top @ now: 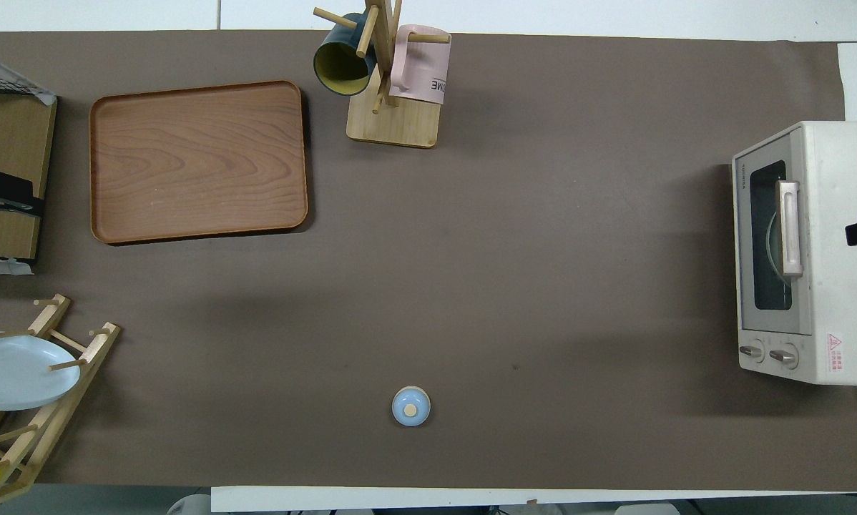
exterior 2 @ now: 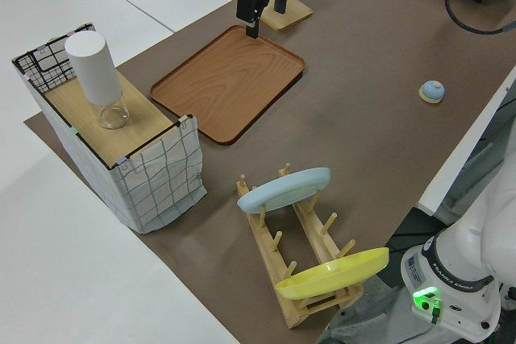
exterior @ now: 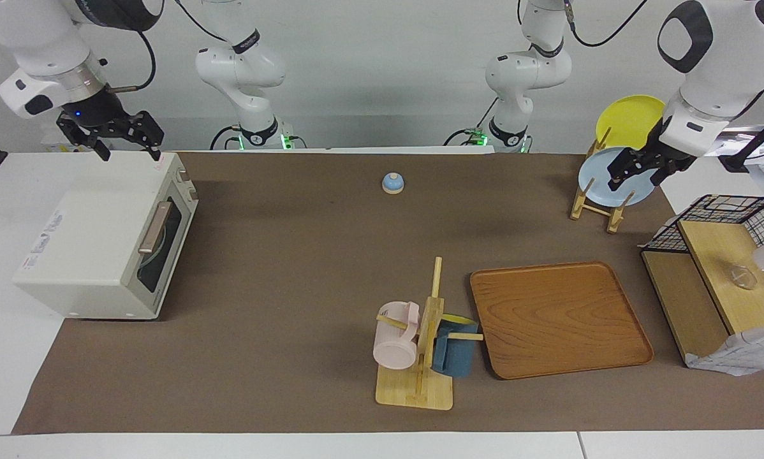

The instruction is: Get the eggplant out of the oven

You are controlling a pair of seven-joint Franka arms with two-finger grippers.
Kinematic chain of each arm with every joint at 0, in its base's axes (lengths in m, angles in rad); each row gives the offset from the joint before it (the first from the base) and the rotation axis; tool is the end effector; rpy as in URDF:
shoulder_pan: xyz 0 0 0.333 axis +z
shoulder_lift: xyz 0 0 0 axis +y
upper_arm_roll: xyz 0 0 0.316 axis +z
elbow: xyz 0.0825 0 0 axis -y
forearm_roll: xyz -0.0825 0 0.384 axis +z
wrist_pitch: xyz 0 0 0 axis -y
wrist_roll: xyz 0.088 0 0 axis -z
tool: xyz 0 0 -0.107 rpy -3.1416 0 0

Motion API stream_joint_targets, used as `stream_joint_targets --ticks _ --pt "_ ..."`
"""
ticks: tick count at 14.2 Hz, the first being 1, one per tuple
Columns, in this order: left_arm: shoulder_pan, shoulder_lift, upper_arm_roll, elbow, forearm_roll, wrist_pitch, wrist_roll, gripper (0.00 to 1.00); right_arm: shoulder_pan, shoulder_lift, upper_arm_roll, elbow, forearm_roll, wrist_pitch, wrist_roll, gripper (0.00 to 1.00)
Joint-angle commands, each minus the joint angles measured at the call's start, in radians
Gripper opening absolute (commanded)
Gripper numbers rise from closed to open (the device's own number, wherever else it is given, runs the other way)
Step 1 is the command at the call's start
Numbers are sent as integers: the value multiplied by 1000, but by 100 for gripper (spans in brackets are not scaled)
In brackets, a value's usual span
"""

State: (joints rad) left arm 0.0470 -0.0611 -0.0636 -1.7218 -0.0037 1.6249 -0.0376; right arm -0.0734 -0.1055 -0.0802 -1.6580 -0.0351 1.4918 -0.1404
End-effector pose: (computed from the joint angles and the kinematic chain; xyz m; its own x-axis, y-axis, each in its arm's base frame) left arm 0.5370 -0.0102 0.5910 0.9991 0.0215 -0.0359 0.0214 -0.9998 -0.0015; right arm 0.5056 -0.0847 0.6332 0.9978 -0.0147 -0.0641 -0.0136 -0.9997 0.0179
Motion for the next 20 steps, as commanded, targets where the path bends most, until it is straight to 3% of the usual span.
stream_joint_targets --ticks 1,6,7,8,9,10,12,16,20 --pt "10 -3 -5 -7 2 10 5 100 -16 15 5 30 17 -25 -19 100" --pt "10 -3 -5 -7 2 10 5 100 -14 4 7 18 18 -25 -42 100" --pt "10 -3 -5 -7 2 10 5 100 -9 7 7 18 24 -12 -60 88" --pt "10 -3 -5 -7 2 10 5 100 1 9 13 18 18 5 -59 36" --pt "8 -3 -5 -7 2 10 5 100 29 4 14 -6 9 27 -56 7" --pt "10 -3 -5 -7 2 10 5 100 67 13 13 -26 -8 65 -56 0" --pt "10 -3 -5 -7 2 10 5 100 99 55 14 -72 -69 120 5 0" --pt "10 -3 -5 -7 2 10 5 100 66 138 11 -117 -145 205 25 0" --pt "10 -3 -5 -7 2 10 5 100 46 148 11 -172 -175 270 25 0"
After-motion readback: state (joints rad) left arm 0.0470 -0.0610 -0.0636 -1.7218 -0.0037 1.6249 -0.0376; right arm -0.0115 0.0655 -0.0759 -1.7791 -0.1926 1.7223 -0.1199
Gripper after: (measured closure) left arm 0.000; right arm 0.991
